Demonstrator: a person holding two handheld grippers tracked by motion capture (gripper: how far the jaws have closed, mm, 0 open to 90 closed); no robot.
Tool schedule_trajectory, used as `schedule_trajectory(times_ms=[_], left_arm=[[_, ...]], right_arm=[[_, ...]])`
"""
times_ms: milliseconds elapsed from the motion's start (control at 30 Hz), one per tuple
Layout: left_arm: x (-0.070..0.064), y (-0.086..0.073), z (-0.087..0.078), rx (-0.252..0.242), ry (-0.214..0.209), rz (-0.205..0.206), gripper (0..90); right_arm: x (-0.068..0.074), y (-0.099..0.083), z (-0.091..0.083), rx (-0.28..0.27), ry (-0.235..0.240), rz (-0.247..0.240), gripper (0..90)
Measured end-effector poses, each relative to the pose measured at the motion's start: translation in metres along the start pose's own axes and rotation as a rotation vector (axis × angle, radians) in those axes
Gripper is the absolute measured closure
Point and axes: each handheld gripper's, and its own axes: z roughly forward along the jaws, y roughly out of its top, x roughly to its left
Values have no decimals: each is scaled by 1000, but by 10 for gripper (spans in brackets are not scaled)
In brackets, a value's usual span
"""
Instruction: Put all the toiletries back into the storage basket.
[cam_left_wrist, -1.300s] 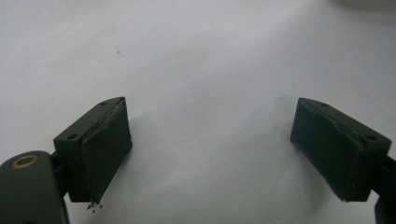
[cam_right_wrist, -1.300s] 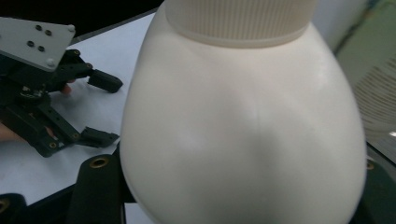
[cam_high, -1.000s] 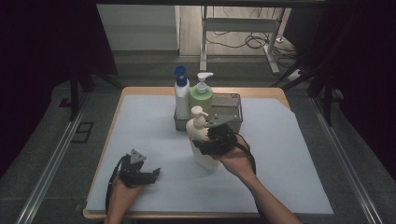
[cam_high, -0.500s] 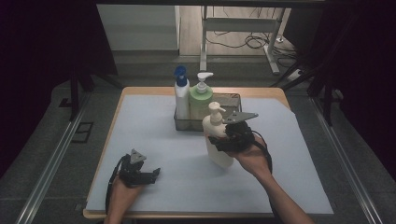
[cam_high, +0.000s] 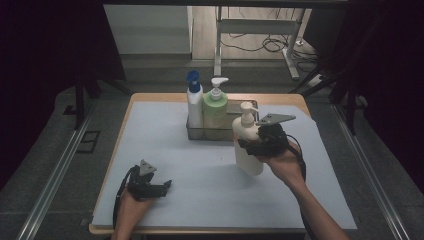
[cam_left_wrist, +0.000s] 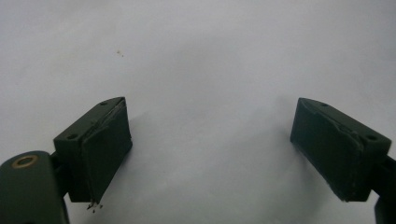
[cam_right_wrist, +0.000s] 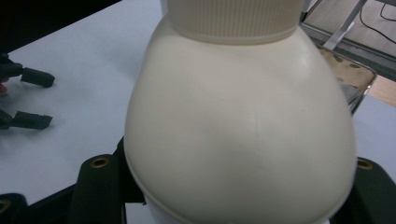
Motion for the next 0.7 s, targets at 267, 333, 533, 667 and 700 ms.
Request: schedule_trajectory(times_ms=[267,333,533,667,700], left_arm=[[0,0,0,0,0,0,120],[0,0,0,0,0,0,120],[0,0,0,0,0,0,119],[0,0,0,0,0,0,120],[0,0,0,0,0,0,120]], right_arm=[[-9,11,-5,-13,-24,17,369],[-11,15,-6,-19,-30,21,369],[-18,28,-9,-38,-45,30,369],[-22,36,-10,-48,-55,35,369],[-23,38,-10,-50,-58,36,369]])
